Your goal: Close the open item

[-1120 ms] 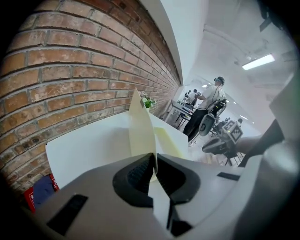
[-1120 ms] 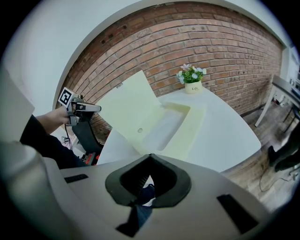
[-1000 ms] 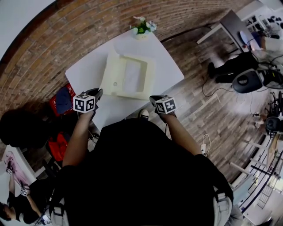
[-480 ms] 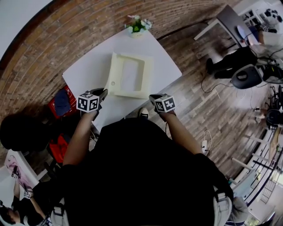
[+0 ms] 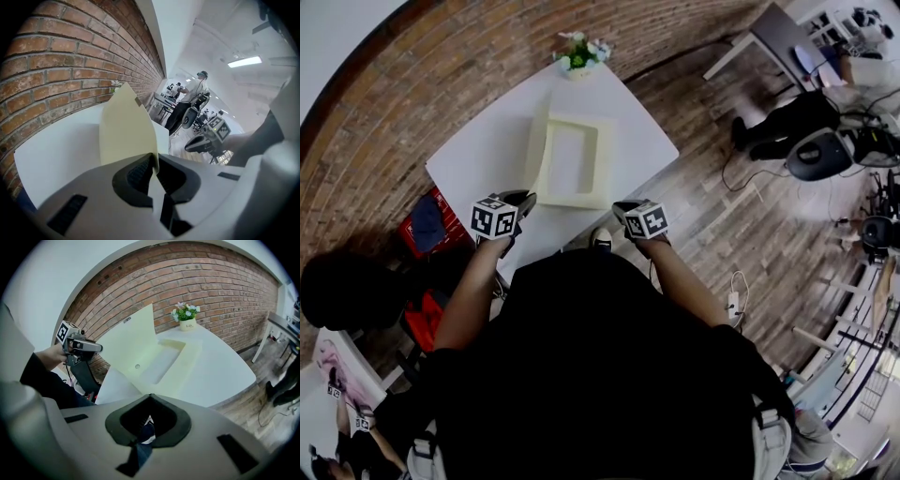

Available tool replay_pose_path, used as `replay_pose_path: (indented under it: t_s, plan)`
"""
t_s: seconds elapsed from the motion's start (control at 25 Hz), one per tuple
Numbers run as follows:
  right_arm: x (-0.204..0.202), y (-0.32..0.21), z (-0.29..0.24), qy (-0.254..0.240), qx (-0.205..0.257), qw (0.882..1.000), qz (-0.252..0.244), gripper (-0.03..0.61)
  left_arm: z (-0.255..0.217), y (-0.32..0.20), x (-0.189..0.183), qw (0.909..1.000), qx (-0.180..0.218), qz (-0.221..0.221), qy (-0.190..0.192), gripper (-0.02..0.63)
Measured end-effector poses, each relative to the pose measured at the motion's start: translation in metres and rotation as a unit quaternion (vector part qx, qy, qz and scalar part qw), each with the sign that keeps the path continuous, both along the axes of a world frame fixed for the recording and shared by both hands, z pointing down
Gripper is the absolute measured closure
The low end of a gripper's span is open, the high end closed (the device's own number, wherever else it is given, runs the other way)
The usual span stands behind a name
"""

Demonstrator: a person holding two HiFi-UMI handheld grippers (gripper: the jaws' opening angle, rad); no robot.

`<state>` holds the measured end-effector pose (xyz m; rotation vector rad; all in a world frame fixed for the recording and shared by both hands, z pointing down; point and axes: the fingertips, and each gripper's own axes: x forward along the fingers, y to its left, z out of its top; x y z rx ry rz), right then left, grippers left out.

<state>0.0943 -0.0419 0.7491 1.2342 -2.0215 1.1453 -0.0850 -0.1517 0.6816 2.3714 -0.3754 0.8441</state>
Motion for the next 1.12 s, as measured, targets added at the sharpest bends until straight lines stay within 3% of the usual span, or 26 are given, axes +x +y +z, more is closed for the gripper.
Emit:
replay_pose_path:
  t_s: [1.12]
  plan:
    - [0.029, 0.042, 0.008, 0.001, -0.015, 0.999, 0.033, 0.557, 0.028, 0.042, 0.072, 0.9939, -0.028, 0.105, -0.017, 0.584]
